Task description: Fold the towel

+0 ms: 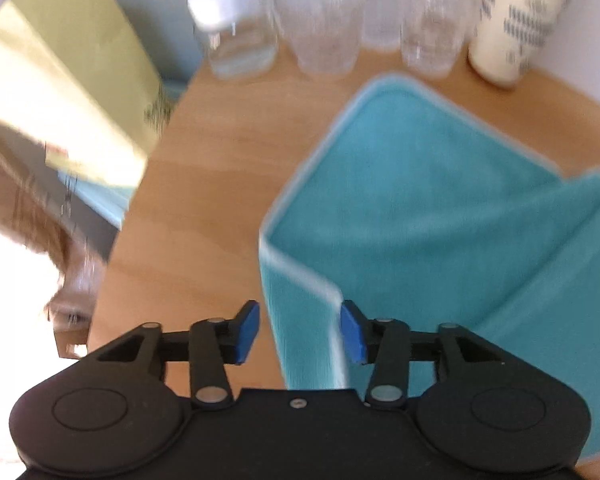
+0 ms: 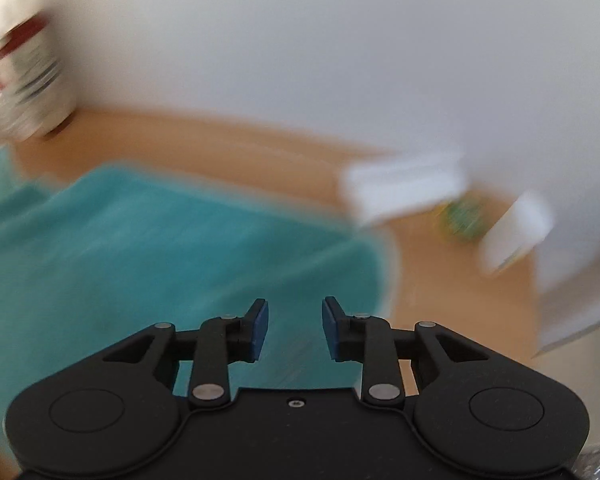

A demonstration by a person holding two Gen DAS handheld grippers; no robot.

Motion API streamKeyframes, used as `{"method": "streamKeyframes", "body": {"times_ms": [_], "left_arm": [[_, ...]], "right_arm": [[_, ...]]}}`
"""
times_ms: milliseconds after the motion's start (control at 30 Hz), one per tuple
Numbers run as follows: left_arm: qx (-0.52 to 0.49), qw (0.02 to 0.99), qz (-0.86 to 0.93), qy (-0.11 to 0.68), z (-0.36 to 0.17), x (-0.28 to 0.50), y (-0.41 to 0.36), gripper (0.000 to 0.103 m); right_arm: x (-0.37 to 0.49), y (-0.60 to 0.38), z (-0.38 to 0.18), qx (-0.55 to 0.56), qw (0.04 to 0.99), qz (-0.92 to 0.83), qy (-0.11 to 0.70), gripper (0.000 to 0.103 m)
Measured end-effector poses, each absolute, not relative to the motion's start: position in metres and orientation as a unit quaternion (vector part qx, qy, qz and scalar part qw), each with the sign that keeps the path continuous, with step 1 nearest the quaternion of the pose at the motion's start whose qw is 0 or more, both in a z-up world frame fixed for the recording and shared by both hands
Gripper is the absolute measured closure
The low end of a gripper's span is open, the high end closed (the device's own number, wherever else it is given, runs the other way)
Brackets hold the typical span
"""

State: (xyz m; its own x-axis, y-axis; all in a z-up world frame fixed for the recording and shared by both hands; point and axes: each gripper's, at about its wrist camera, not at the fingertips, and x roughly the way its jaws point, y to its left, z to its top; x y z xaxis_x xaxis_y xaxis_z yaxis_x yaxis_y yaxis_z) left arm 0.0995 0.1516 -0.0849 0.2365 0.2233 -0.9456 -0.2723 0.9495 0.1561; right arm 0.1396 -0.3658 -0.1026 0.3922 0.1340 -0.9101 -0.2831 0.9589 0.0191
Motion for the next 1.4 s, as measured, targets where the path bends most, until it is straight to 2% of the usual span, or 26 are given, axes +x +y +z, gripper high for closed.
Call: {"method": "streamKeyframes", "body": {"times_ms": [100,267,467,667,733,767,833,867,900,1000,1400], "left_arm": [[-0.014,0.805,0.146,0.575,-0.09,0.131,0.162,0.042],[0.017,0.824,0.103,0.557,-0.104,0.175,0.166,0.041],[0.078,0.826,0.052,0.556,-0.13,0.221,0.163,0.04],[0.086,0.83,0.037,0.55,-0.141,0.234,0.16,0.041],[0.086,0.832,0.028,0.548,-0.142,0.235,0.159,0.048],[0.082,0.833,0.017,0.547,-0.143,0.235,0.159,0.061],[0.081,0.834,0.005,0.545,-0.144,0.234,0.155,0.073],[0.09,0.835,0.007,0.543,-0.145,0.232,0.152,0.087],[0.105,0.835,0.013,0.539,-0.146,0.231,0.148,0.095],[0.141,0.835,0.031,0.53,-0.151,0.226,0.136,0.097],[0.089,0.83,0.122,0.537,-0.16,0.218,0.186,0.096]], "right_arm": [[0.108,-0.353,-0.117,-0.046,0.816,0.113,0.565,0.07],[0.069,-0.339,-0.128,-0.025,0.805,0.084,0.587,0.07],[0.066,-0.341,-0.132,-0.003,0.809,0.028,0.587,0.07],[0.062,-0.336,-0.132,-0.013,0.815,0.008,0.579,0.069],[0.063,-0.34,-0.133,-0.002,0.815,0.005,0.58,0.069],[0.063,-0.34,-0.133,-0.001,0.814,0.005,0.58,0.069],[0.063,-0.34,-0.133,0.0,0.813,0.004,0.582,0.066],[0.062,-0.341,-0.133,-0.001,0.813,0.0,0.582,0.065],[0.06,-0.343,-0.133,-0.004,0.812,-0.007,0.583,0.065],[0.055,-0.349,-0.132,-0.012,0.811,-0.028,0.585,0.065],[0.039,-0.368,-0.129,-0.006,0.8,-0.088,0.593,0.065]]}}
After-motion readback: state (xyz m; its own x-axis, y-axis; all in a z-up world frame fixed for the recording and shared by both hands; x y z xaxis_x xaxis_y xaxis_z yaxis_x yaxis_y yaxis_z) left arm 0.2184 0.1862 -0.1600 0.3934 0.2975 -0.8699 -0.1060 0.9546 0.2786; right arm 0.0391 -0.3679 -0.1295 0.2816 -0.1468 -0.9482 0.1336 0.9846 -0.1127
